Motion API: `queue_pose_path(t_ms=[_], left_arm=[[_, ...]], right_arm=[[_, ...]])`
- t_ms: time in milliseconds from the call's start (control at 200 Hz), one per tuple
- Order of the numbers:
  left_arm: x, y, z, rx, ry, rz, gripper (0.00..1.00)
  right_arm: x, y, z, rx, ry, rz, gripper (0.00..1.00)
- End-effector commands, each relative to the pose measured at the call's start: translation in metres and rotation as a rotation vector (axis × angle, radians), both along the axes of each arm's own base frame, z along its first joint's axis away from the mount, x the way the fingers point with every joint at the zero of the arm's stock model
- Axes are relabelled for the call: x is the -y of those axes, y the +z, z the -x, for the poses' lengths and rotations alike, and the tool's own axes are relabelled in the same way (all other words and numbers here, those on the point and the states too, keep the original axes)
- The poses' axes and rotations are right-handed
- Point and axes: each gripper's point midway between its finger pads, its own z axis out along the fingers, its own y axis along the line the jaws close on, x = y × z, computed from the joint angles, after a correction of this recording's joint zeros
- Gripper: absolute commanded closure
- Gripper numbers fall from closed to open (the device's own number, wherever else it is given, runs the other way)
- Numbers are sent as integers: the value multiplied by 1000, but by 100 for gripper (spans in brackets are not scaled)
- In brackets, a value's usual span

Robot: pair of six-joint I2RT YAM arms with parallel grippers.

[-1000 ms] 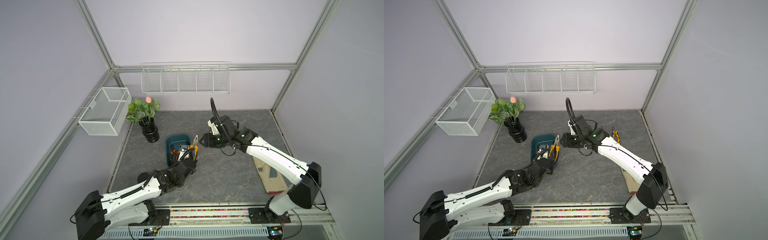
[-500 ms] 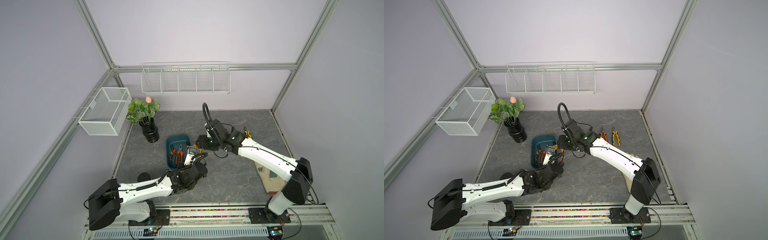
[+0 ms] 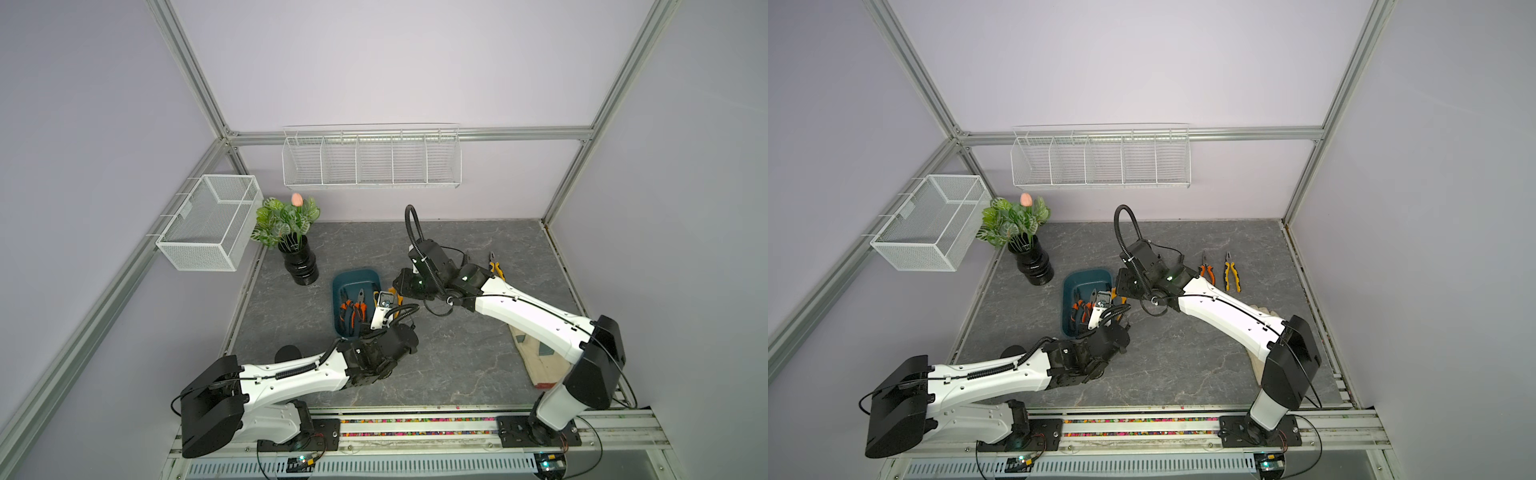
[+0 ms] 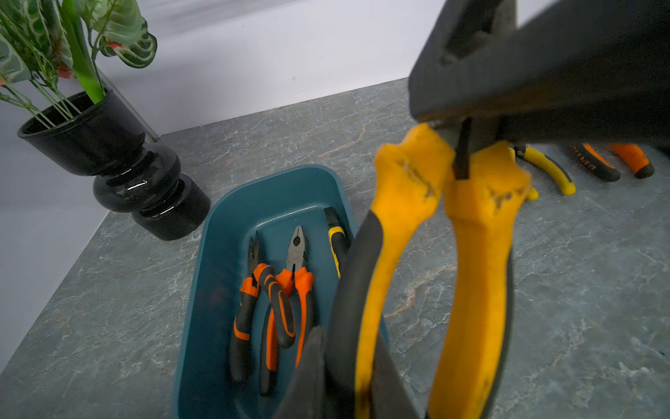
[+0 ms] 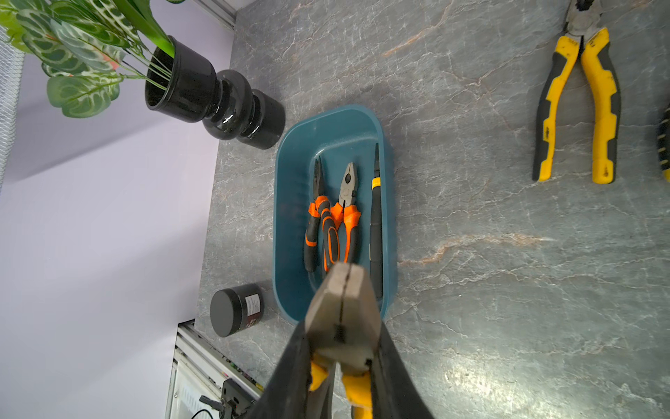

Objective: Take the pliers out of the storage box
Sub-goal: Pick up the pliers from the storage box, then place the pliers at the center of the board.

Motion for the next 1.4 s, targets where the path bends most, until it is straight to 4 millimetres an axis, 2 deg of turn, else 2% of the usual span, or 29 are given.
queue_pose_path(t_ms=[0,60,155,200,320,425,500,600,710,875,1045,1394], left_arm=[[3,34,-6,44,77,140,99],[5,38,-4,21,63,150,71],[5,45,2,-23,32,179,42],[3,50,5,-39,23,197,37],[-13,60,15,-58,12,244,35],[-35,67,21,-23,27,286,35],[-50,65,25,-5,43,302,35],[-61,62,26,-1,58,321,36],[-58,58,25,-13,53,314,37],[-48,51,22,-40,48,275,37],[-47,49,22,-42,45,281,37],[-55,40,27,-64,48,277,37]], right_arm=[[21,-14,-3,23,-27,143,93],[31,-8,-6,60,-39,190,93],[52,-1,-12,109,-61,275,94],[64,3,-15,125,-72,312,94],[100,6,-25,137,-92,396,94],[117,-5,-24,93,-38,432,93],[116,-21,-18,34,49,446,93],[105,-54,-5,-63,161,456,94],[94,-87,2,-136,197,418,93],[79,-122,-6,-206,201,409,94],[72,-143,-19,-237,186,440,93],[73,-163,-47,-274,131,466,92]])
